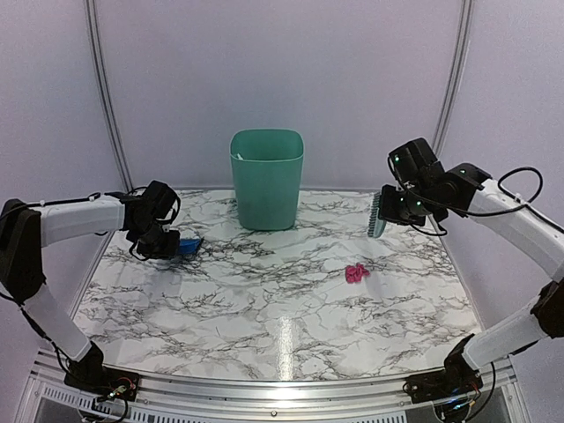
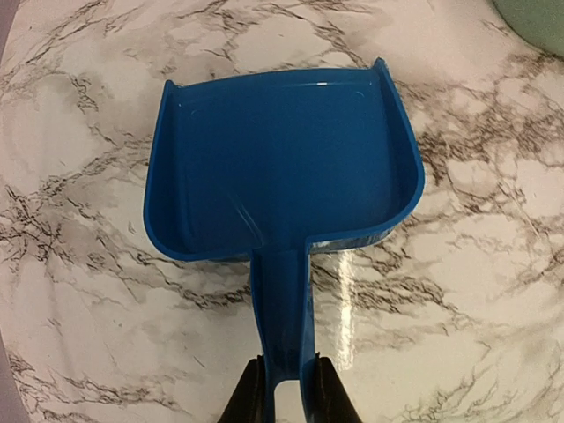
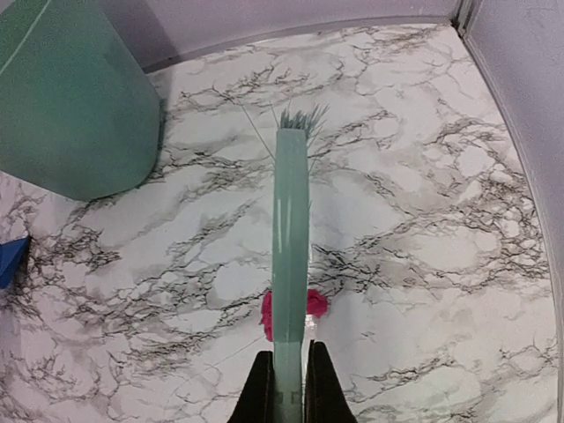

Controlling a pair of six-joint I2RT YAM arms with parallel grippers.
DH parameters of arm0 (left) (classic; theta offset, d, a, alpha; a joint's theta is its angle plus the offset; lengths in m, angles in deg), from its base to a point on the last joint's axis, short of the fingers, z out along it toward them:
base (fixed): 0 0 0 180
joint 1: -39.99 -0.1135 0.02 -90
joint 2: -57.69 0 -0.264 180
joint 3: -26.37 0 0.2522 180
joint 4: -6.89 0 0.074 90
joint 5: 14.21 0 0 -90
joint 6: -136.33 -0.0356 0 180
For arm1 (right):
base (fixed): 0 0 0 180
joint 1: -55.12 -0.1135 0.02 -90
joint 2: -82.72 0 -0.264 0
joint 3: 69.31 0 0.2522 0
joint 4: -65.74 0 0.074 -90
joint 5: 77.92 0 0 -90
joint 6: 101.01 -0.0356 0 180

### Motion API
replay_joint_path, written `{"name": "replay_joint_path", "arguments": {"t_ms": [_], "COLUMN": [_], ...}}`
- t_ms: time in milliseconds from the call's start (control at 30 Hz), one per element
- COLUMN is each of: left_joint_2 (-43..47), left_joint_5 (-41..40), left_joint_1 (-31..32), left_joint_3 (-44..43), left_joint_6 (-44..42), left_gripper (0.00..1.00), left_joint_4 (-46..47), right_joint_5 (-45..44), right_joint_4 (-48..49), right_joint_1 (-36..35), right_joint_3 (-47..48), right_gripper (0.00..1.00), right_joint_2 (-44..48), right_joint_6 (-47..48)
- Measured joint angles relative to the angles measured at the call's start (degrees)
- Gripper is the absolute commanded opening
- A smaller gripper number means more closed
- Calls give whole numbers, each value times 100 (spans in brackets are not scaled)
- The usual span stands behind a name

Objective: Sweep away the paper scraps from the table

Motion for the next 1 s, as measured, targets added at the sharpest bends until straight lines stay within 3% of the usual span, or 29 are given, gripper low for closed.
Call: {"name": "replay_joint_path", "arguments": {"t_ms": [300,567,1000], "left_joint_2": [702,745,1528], "left_joint_5": [378,693,833], "left_joint_1": [979,2159,2282], "left_joint_3": [457,474,-44], "left_joint_6": [-181,-649,-955], "left_gripper": [0,0,0], "left_joint_4": [-50,-57,-107], "right_joint_5": [-96,219,1353], "right_joint_4": [-590,-844,-798], "right_joint_1": [240,240,162], "right_joint_3": [68,186,20], "right_gripper": [0,0,0], "right_joint_2": [-796,-1366,-1539], "right_joint_6": [487,892,1088]}}
